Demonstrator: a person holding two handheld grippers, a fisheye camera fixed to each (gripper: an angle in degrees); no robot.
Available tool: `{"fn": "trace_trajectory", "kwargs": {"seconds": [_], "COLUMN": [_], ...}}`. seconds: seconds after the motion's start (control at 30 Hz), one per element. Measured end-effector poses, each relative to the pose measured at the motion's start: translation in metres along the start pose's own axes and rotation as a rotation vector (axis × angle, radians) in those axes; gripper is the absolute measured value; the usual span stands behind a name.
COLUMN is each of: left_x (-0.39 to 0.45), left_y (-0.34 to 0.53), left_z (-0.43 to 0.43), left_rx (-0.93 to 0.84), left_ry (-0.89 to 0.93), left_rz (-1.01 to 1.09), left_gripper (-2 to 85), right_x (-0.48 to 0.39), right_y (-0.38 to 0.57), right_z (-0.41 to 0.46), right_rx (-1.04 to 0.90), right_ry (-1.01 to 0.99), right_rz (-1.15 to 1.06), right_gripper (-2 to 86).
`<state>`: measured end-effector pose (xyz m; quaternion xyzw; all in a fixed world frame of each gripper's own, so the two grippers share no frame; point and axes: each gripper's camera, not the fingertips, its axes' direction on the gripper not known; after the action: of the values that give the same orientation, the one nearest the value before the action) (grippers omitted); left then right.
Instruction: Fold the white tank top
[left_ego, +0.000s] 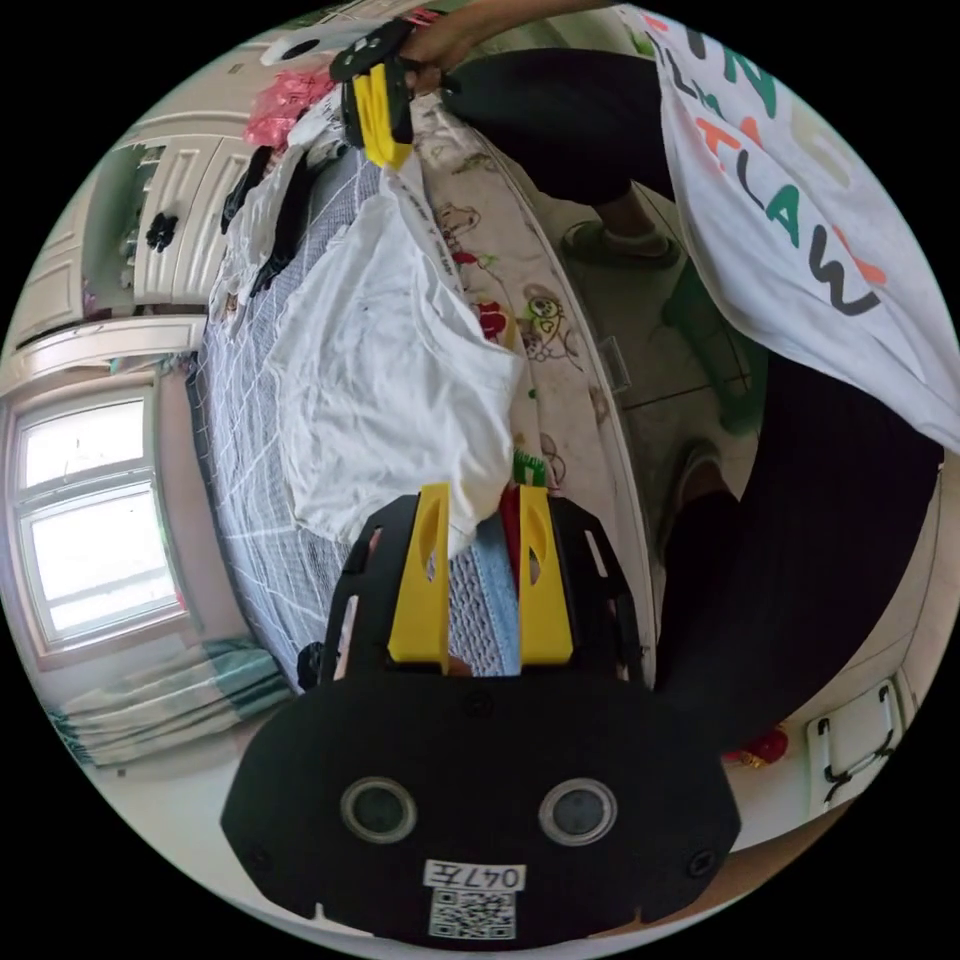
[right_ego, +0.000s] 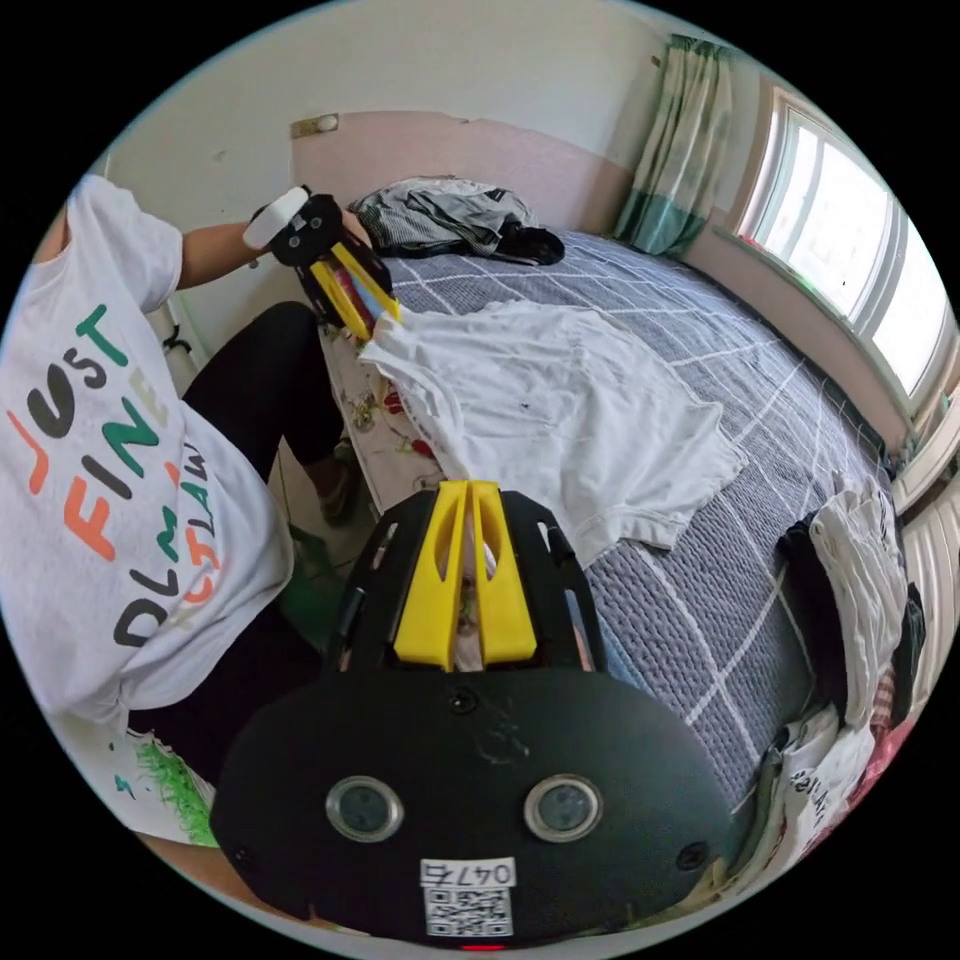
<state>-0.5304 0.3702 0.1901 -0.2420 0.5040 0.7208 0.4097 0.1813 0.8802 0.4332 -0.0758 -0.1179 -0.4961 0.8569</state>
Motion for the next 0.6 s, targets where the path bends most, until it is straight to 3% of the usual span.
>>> {"fn": "trace_trajectory", "kwargs": {"seconds": [0.3,0.6], "left_x": [-0.032,-0.081], "left_y": [0.0,0.035], "left_z": [0.001,-0.03], "left_rx": [0.035,0.083], "left_ry": [0.032,0.028], "left_rz": [-0.117,-0.239], "left_gripper": [1.4,-0.9], "right_x": [0.035,0.039], "right_y": [-0.006,-0.023], "right_z": [-0.018,-0.02], "right_rx": [0.023,-0.058], "right_ry": [0.004,-0.037], "right_rz": [0.05,-0.04], "right_gripper": [-0.3,-0.3]}}
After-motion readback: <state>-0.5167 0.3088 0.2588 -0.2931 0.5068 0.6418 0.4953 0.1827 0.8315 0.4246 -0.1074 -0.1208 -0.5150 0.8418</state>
